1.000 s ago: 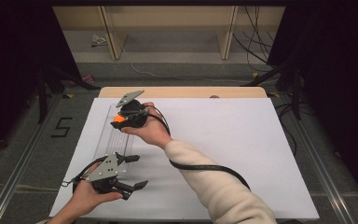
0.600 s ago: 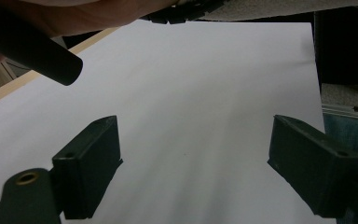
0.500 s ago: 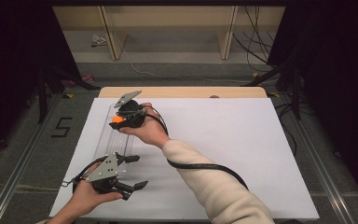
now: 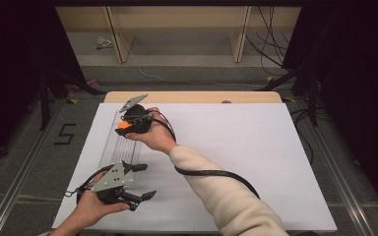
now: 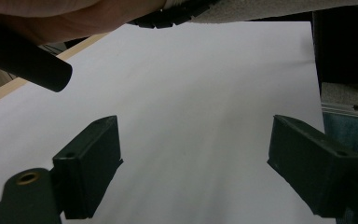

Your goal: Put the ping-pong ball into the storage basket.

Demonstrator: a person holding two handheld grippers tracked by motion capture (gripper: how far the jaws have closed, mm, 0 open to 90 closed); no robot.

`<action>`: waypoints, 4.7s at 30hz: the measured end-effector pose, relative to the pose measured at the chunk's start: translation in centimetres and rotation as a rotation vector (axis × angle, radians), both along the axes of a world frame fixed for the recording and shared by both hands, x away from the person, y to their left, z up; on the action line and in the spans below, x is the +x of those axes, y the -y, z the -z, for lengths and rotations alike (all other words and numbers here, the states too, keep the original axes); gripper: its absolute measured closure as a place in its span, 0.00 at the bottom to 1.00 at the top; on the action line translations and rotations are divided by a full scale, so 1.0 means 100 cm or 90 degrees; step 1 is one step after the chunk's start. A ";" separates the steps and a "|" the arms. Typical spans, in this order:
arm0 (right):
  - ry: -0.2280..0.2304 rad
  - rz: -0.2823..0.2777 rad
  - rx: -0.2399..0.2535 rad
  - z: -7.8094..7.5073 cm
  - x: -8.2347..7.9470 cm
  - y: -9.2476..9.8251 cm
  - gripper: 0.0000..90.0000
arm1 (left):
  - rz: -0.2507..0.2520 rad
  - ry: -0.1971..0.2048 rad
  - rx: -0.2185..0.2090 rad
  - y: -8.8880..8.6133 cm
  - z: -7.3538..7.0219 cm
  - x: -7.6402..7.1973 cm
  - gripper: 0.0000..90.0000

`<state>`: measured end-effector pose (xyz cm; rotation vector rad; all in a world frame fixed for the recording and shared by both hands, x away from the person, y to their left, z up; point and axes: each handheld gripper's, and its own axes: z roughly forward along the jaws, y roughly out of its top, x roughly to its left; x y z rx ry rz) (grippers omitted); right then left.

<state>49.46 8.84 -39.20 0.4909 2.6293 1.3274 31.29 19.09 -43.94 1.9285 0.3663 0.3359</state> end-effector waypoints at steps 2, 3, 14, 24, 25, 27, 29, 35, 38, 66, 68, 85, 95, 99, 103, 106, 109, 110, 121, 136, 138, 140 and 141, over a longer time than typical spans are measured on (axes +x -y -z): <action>-0.002 0.000 -0.001 0.001 0.001 0.000 0.57 | 0.000 0.000 0.000 0.000 0.000 0.000 0.18; -0.003 0.001 -0.001 0.001 0.001 -0.001 0.57 | 0.000 0.000 0.000 0.000 0.000 0.000 0.18; -0.004 -0.002 -0.006 0.002 0.002 -0.004 0.57 | 0.001 0.000 0.001 0.000 0.000 0.000 0.18; -0.010 -0.003 -0.012 0.005 0.004 -0.008 0.57 | 0.003 0.000 0.002 0.000 0.000 0.000 0.18; -0.011 -0.003 -0.013 0.006 0.005 -0.008 0.57 | 0.003 0.001 0.002 0.000 0.000 0.000 0.18; -0.012 -0.003 -0.016 0.006 0.005 -0.009 0.57 | 0.003 0.001 0.002 0.000 0.000 0.000 0.18; -0.014 -0.003 -0.017 0.007 0.005 -0.009 0.57 | 0.002 0.000 0.002 0.000 0.000 0.000 0.18; -0.016 -0.004 -0.022 0.009 0.006 -0.011 0.57 | 0.003 0.000 0.001 0.000 0.000 0.000 0.18; -0.019 -0.003 -0.024 0.010 0.006 -0.011 0.57 | 0.004 0.000 0.002 0.000 0.000 0.000 0.18; -0.026 -0.004 -0.046 0.021 0.011 -0.016 0.57 | 0.004 0.001 0.003 0.000 0.000 -0.001 0.18; -0.026 -0.005 -0.047 0.021 0.011 -0.016 0.57 | 0.005 0.000 0.003 0.000 0.000 -0.001 0.18; -0.028 -0.004 -0.056 0.026 0.012 -0.017 0.57 | 0.005 0.001 0.005 0.000 0.000 -0.001 0.18; -0.028 -0.006 -0.059 0.028 0.012 -0.019 0.57 | 0.005 0.001 0.004 0.000 0.000 -0.001 0.18; -0.031 -0.007 -0.060 0.029 0.012 -0.019 0.57 | 0.006 0.001 0.004 0.000 0.000 -0.001 0.18; -0.030 -0.007 -0.061 0.030 0.012 -0.020 0.57 | 0.006 0.000 0.004 0.000 0.000 -0.001 0.18; -0.031 -0.007 -0.061 0.031 0.012 -0.020 0.57 | 0.006 0.000 0.003 0.000 0.000 -0.001 0.18; -0.033 -0.007 -0.062 0.031 0.012 -0.021 0.57 | 0.006 0.000 0.004 0.000 0.000 -0.001 0.18; -0.034 -0.007 -0.063 0.031 0.012 -0.021 0.57 | 0.006 0.000 0.003 0.000 0.000 -0.001 0.18; -0.033 -0.006 -0.063 0.032 0.012 -0.021 0.57 | 0.006 0.000 0.003 0.000 0.000 -0.001 0.18; -0.030 -0.006 -0.059 0.031 0.012 -0.023 0.57 | 0.007 0.001 0.003 0.000 0.000 -0.001 0.18; -0.032 -0.005 -0.058 0.031 0.012 -0.023 0.57 | 0.006 0.000 0.003 0.000 0.000 -0.001 0.18; -0.031 -0.005 -0.058 0.030 0.012 -0.023 0.57 | 0.006 0.000 0.003 0.000 0.000 -0.001 0.18; -0.031 -0.005 -0.056 0.030 0.012 -0.023 0.57 | 0.006 0.000 0.002 0.000 0.000 -0.001 0.18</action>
